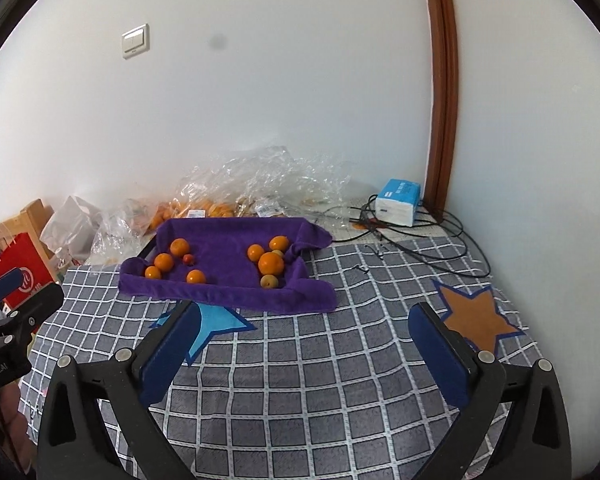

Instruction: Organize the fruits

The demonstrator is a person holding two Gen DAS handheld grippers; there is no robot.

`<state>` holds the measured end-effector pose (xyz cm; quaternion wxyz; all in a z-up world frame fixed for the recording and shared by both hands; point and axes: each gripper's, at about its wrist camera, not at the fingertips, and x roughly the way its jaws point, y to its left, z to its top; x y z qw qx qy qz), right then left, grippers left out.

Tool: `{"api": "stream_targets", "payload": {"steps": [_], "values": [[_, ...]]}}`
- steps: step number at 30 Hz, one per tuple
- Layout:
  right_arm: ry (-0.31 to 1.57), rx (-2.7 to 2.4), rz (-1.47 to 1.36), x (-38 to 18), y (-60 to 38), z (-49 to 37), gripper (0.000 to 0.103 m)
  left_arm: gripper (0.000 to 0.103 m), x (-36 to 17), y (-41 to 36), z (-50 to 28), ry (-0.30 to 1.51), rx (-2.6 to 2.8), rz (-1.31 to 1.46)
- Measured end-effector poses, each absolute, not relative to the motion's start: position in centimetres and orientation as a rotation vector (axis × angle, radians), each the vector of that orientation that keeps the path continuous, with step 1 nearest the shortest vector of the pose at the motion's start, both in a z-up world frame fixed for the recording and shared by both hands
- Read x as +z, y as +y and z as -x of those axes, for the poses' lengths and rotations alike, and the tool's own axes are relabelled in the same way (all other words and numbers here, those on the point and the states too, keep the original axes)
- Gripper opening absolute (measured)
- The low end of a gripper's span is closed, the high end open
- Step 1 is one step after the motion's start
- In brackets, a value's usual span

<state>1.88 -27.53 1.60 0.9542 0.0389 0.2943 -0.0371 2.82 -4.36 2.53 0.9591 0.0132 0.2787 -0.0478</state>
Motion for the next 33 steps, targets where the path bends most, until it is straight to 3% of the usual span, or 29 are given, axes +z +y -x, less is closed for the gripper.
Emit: {"api": "stream_targets", "payload": {"steps": [33], "values": [[0.612,-0.082,-0.049,0.9,-26.7,-0.9,0.102,0.100,2.6,-3.8,-1.8,0.558,-0.071,-0.013]]}}
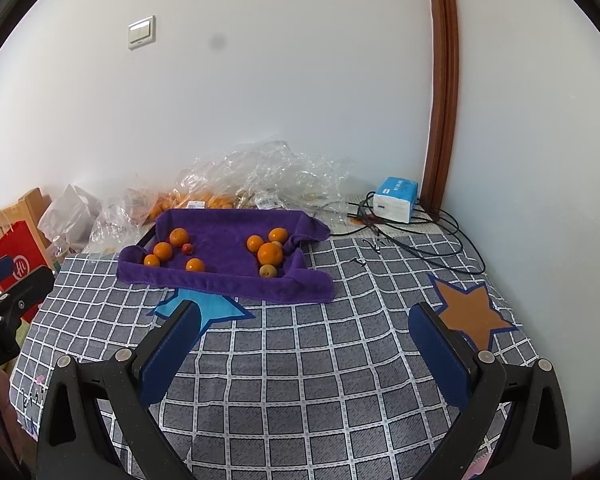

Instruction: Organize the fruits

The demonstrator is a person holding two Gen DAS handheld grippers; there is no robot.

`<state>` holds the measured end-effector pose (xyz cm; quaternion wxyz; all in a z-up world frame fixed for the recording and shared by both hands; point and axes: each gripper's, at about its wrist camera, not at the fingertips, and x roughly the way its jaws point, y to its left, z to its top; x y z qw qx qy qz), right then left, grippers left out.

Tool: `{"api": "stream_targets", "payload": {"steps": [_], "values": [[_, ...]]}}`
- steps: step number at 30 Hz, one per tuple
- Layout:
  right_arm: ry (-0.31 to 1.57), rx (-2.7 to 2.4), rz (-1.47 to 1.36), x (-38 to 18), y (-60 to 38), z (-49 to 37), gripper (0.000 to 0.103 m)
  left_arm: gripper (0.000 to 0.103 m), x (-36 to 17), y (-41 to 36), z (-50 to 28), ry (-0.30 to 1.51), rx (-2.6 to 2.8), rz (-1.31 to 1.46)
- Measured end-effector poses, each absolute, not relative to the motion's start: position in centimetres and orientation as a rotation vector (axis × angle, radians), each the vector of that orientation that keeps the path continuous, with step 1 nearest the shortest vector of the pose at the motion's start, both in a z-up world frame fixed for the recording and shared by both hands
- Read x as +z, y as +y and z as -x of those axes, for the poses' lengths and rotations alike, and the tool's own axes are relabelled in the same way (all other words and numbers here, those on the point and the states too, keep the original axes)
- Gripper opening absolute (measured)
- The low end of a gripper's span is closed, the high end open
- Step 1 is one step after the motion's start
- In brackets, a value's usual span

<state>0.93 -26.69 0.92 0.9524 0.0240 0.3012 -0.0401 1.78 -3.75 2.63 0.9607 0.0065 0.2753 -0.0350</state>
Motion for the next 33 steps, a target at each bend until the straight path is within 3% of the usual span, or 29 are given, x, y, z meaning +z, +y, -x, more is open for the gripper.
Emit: {"api": "stream_targets", "payload": {"steps": [33], "values": [[0.600,-0.083,-0.042,1.08,-26.70,-0.68,0.102,0.100,2.72,-3.44,-1.39,0.553,-0.077,-0.005]]}}
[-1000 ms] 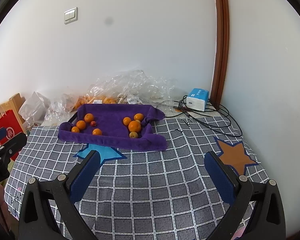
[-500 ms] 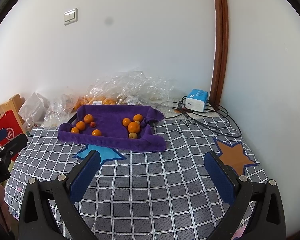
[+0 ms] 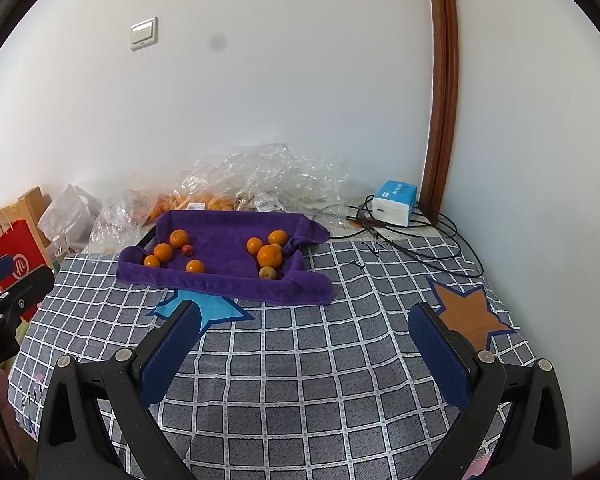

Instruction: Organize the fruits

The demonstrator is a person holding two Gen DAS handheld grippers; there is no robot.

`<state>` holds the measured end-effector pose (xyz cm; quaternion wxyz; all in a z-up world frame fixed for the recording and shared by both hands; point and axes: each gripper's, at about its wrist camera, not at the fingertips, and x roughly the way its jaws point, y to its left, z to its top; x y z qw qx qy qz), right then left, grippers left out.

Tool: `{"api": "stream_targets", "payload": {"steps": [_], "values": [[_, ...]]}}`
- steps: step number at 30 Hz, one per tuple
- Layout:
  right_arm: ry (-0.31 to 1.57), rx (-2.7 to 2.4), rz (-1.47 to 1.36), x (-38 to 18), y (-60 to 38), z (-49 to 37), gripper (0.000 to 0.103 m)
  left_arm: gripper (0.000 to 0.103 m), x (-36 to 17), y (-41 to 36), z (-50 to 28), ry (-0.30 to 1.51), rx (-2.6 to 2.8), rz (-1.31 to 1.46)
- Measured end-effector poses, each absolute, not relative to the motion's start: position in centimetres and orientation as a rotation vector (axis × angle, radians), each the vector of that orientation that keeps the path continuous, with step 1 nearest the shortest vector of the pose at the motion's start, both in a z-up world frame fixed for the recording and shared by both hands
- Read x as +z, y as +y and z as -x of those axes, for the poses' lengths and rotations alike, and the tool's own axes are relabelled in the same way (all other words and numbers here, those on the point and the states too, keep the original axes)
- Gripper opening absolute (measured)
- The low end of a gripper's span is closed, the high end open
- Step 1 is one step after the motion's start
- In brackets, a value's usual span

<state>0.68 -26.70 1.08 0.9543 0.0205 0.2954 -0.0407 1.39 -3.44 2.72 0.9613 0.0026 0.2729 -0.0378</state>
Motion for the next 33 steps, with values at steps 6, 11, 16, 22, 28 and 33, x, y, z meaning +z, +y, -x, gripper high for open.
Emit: {"api": "stream_targets", "payload": {"steps": [6,11,16,22,28,33], "values": [[0.603,-0.083,-0.039,0.88,-26.74,-0.70,0.102,0.100,2.70,-3.53,-1.53,0.557,-0.076,-0.006],[0.603,-0.083,-0.042,0.85,-26.87,-0.60,0.102,0.100,2.71,-3.50,-1.50,0.556,-0.077,-0.004],[0.601,-0.084,-0.041,0.84,-26.86,-0.57,0.102,0.100,2.69,-3.49,-1.57,0.552,-0.077,-0.007],[0.599,-0.083,-0.041,0.89,-26.87,-0.47,0.102,0.100,2.70,-3.52,-1.58,0.550,-0.079,-0.006],[0.603,-0.083,-0.040,0.81,-26.86,-0.59,0.102,0.100,2.65,-3.62,-1.67,0.551,-0.078,-0.005],[0.605,-0.082,-0.036,0.58,-26.88,-0.90,0.102,0.100,2.28,-3.71,-2.11,0.554,-0.083,0.000]]}}
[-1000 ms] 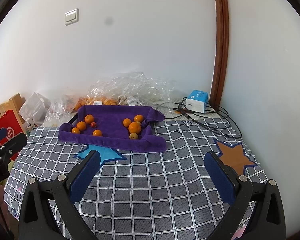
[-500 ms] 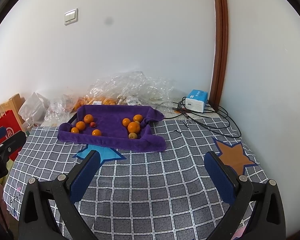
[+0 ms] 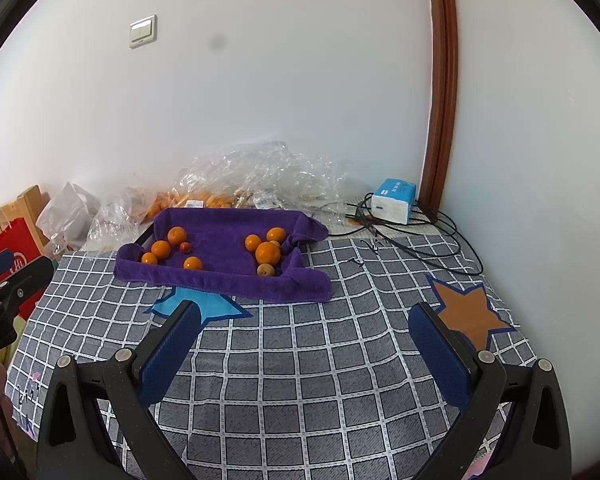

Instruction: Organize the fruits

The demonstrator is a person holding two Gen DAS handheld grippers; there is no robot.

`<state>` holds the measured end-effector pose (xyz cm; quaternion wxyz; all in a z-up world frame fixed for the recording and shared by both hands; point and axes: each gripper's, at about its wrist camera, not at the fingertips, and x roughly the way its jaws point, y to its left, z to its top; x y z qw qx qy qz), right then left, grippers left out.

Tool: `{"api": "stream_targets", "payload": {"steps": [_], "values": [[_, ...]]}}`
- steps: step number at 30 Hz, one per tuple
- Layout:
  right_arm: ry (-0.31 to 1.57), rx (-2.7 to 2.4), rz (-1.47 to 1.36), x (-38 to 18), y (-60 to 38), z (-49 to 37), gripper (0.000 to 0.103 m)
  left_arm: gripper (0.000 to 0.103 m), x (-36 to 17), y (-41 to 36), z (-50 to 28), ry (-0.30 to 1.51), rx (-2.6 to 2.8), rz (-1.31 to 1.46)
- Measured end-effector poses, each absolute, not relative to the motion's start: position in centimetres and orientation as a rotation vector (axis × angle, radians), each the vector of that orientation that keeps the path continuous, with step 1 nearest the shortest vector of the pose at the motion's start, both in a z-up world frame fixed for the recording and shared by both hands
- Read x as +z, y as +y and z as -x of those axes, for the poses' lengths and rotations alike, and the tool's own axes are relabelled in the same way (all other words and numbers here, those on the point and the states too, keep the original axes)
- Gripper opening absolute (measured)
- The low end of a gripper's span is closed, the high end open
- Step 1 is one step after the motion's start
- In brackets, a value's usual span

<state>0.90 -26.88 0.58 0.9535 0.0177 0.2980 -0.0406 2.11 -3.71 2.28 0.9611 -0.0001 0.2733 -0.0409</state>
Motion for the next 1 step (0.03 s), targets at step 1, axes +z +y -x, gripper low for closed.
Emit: {"api": "stream_targets", "payload": {"steps": [1], "values": [[0.609,-0.082,-0.036,0.43,-26.86,-1.07,0.102,0.100,2.16,-3.65,-2.27,0.558,-0.083,0.001]]}}
